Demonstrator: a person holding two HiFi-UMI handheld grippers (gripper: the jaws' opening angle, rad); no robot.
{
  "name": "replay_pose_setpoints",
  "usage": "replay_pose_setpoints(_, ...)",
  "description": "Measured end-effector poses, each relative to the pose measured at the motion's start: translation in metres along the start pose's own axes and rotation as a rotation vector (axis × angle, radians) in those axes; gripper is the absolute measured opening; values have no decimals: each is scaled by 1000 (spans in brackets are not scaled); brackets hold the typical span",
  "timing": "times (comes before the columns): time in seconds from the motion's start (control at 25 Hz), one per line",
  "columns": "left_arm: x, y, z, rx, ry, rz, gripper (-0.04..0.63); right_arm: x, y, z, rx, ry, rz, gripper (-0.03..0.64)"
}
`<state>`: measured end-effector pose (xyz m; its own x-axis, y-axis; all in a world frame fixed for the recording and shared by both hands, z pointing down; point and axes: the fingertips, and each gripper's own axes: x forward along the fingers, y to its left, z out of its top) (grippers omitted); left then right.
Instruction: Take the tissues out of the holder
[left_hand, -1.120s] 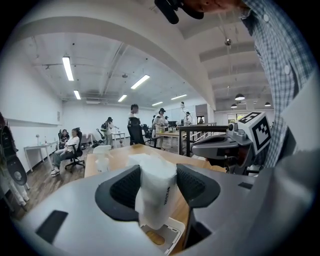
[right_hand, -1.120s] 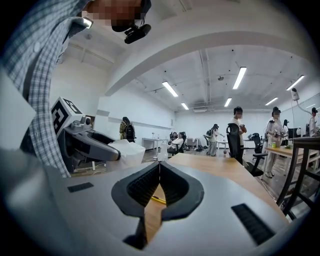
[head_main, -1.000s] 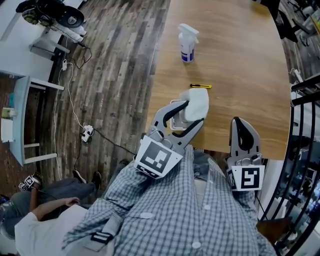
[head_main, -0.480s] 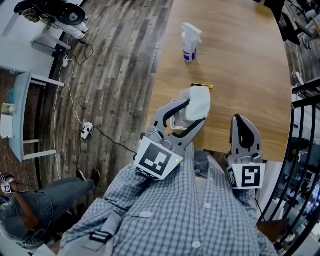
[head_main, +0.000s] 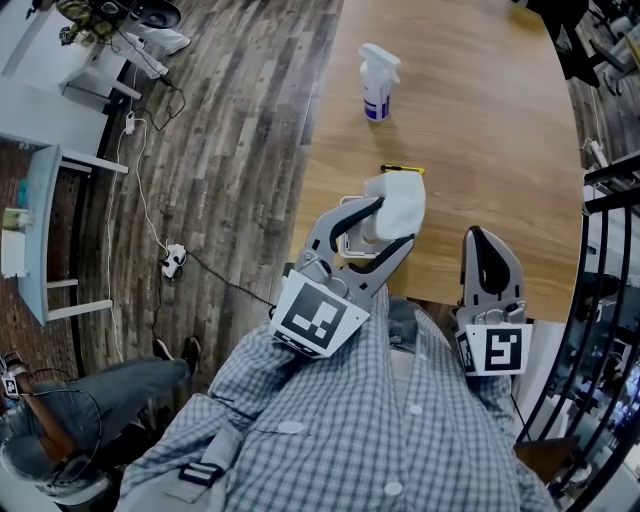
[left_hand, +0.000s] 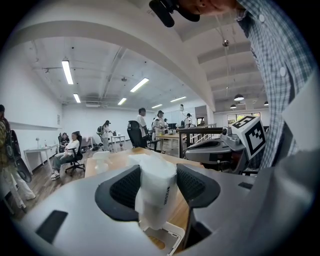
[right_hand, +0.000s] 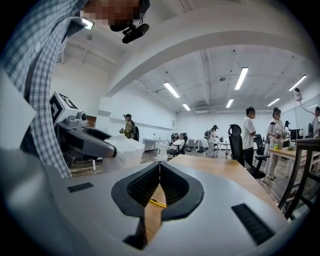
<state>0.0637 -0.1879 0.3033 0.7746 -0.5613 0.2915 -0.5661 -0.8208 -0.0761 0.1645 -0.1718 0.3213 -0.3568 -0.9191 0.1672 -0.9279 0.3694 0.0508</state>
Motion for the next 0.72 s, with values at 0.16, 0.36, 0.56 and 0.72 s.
replay_pose_setpoints(0.16, 3, 1, 1, 2, 0, -4, 241, 3, 0, 0, -5, 4, 6, 12)
replay_pose_setpoints(0.36, 2, -1, 0, 2, -1, -7, 241, 2, 0, 0, 0, 5, 6, 12)
replay_pose_setpoints(0.56, -2, -2, 1, 0, -8, -1, 241, -2, 5, 1, -14, 6, 12, 12)
replay_pose_setpoints(0.72, -4, 0, 0, 8, 0, -2, 241, -2, 7, 2, -26, 6, 15, 12)
